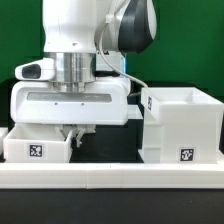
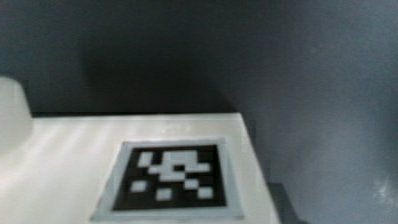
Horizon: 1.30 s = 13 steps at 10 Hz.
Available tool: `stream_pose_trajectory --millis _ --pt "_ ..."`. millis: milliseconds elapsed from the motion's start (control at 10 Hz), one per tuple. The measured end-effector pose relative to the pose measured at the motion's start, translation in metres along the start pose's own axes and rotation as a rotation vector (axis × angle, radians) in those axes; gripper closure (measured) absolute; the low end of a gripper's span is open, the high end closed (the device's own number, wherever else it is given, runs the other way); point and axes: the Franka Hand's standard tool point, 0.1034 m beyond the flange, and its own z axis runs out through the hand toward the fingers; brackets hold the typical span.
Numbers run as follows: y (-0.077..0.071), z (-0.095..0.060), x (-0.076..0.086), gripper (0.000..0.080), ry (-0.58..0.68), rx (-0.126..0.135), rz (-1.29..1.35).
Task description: Assemble drawer
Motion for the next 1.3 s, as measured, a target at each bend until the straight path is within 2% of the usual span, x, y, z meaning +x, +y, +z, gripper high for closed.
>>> stream_pose_trajectory --millis 200,500,900,1000,1100,1300 --pt "0.0 -0.001 0.0 0.0759 0.0 -0.001 -0.014" --pt "0.006 -0.015 -0.007 0.0758 -0.006 0.004 -0.137" --pt "0.005 -0.014 -0.01 0.0758 -0.02 0.009 -0.237" --pt "0.004 -0.014 -0.011 0.0758 -0.02 0.007 -0.311" --pt "-0.005 -0.013 -0.012 0.0758 -0.011 -0.001 -0.372" --pt "-0.014 -0.013 -0.016 0.0758 -0.019 -0.003 -0.631"
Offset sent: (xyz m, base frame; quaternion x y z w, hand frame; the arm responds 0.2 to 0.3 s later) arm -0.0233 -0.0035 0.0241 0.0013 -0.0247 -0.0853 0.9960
